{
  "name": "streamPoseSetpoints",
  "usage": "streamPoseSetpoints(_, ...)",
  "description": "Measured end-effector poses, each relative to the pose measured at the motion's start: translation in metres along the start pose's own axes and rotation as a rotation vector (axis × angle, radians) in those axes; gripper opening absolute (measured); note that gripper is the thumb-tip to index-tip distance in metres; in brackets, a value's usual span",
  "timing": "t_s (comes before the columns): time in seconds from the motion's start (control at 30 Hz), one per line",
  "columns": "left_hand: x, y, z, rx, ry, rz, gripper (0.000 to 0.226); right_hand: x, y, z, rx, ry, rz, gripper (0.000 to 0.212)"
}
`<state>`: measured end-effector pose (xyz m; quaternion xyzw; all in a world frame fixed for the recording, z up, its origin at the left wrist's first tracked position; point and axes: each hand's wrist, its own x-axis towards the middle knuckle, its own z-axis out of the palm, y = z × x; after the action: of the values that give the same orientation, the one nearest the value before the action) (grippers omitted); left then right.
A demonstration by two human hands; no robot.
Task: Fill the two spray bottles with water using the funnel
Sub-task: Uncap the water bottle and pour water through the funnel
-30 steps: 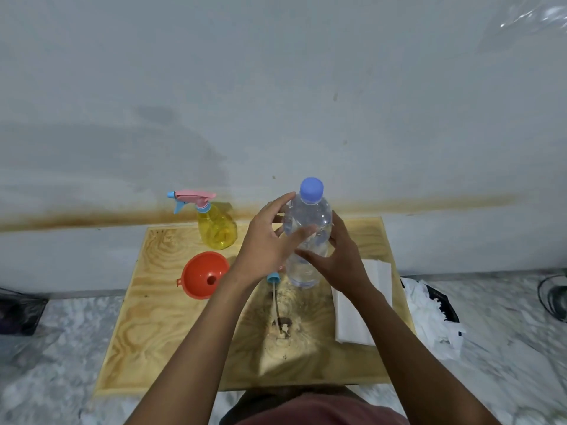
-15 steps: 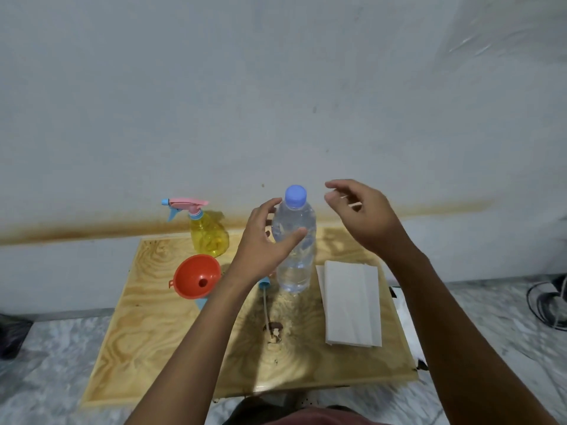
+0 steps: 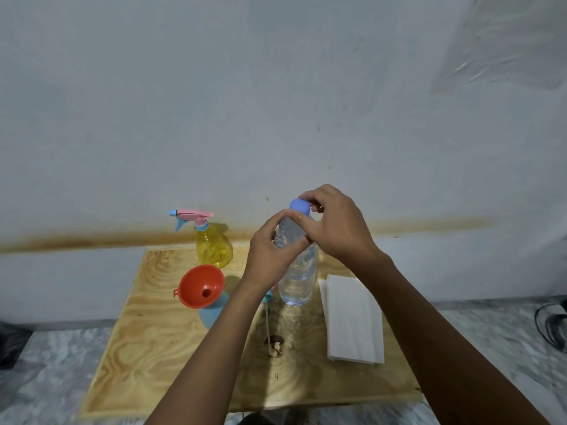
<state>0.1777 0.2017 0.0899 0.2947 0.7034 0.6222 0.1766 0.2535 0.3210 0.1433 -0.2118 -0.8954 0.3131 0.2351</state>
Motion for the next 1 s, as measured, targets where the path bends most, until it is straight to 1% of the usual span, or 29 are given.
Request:
streamPoseSetpoints(0.13,0.000,-0.001,-0.001,-0.021,-0.006,-0.014,0.046,0.004,0.006,-0.004,-0.077,-0.076,-0.107,0.034)
streamPoseSetpoints(0.2,0.000,0.001,0.000,-0.028,0.002,-0.025,0.049,0.010,0.010,-0.010,-0.034,-0.162,-0.152,0.034)
streamPoseSetpoints(0.27,-0.001,0.003,0.000,-0.034,0.005,-0.019,0.047,0.016,0.012,-0.018,0.015,-0.257,-0.161,0.035)
streamPoseSetpoints(0.3,0.000,0.002,0.001,-0.036,0.003,-0.018,0.047,0.018,0.012,-0.020,0.023,-0.279,-0.155,0.036)
streamPoseSetpoints(0.33,0.000,0.001,0.000,-0.037,0.000,-0.020,0.047,0.019,0.012,-0.021,0.024,-0.269,-0.143,0.038)
streamPoseSetpoints(0.4,0.000,-0.001,0.000,-0.032,-0.010,-0.014,0.047,0.019,0.011,-0.018,0.033,-0.193,-0.092,0.044)
streamPoseSetpoints(0.5,0.001,-0.003,0.000,-0.037,-0.006,-0.020,0.047,0.018,0.007,-0.014,0.028,-0.113,-0.032,0.038)
streamPoseSetpoints(0.57,0.001,-0.003,0.000,-0.033,-0.006,-0.022,0.047,0.017,0.005,-0.013,-0.027,-0.094,-0.047,0.035)
streamPoseSetpoints(0.63,0.002,-0.003,0.000,-0.020,-0.006,-0.022,0.047,0.016,0.004,-0.013,-0.121,-0.085,-0.096,0.037)
streamPoseSetpoints(0.7,0.002,-0.003,0.000,-0.022,-0.004,-0.017,0.048,0.013,0.006,-0.011,-0.162,-0.097,-0.127,0.039)
streamPoseSetpoints(0.77,0.002,-0.003,0.000,-0.026,0.002,-0.018,0.052,0.012,0.008,-0.011,-0.130,-0.137,-0.150,0.040)
streamPoseSetpoints(0.87,0.002,-0.003,0.000,-0.020,-0.001,-0.022,0.060,0.015,0.012,-0.016,0.025,-0.238,-0.159,0.039)
streamPoseSetpoints(0.93,0.002,-0.001,0.000,-0.025,-0.002,-0.024,0.059,0.017,0.014,-0.019,0.136,-0.293,-0.107,0.040)
streamPoseSetpoints(1.0,0.001,0.000,0.000,-0.039,-0.007,-0.018,0.052,0.017,0.014,-0.015,0.200,-0.269,-0.050,0.046)
